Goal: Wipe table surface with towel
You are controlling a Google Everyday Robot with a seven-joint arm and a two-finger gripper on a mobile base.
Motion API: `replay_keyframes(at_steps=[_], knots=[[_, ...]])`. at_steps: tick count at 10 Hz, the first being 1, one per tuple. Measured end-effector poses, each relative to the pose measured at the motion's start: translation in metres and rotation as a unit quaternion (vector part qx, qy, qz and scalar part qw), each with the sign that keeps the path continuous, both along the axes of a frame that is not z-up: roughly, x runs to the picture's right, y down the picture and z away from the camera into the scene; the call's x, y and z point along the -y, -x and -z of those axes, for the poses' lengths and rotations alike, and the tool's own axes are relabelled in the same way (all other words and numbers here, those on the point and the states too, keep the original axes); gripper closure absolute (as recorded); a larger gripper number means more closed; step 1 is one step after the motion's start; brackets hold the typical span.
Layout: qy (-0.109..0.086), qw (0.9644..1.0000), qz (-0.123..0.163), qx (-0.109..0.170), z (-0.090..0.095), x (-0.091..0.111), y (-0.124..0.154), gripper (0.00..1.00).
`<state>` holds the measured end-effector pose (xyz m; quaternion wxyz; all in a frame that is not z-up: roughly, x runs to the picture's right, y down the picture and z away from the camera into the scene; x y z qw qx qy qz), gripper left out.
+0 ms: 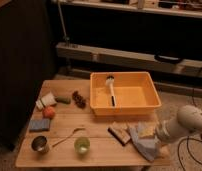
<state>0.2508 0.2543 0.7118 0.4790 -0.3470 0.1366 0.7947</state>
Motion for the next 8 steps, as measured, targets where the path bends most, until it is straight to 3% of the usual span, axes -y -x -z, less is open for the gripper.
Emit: replay_keyframes(at_steps=[5, 7, 8], knots=[[-0.001, 1.0, 0.003, 0.003, 0.001, 0.0, 0.002, 0.35], [-0.053, 0.997, 0.049, 0.028, 0.006, 0.004, 0.016, 0.35], [-0.078, 0.9931, 0.078, 0.041, 0.011, 0.009, 0.023, 0.35]])
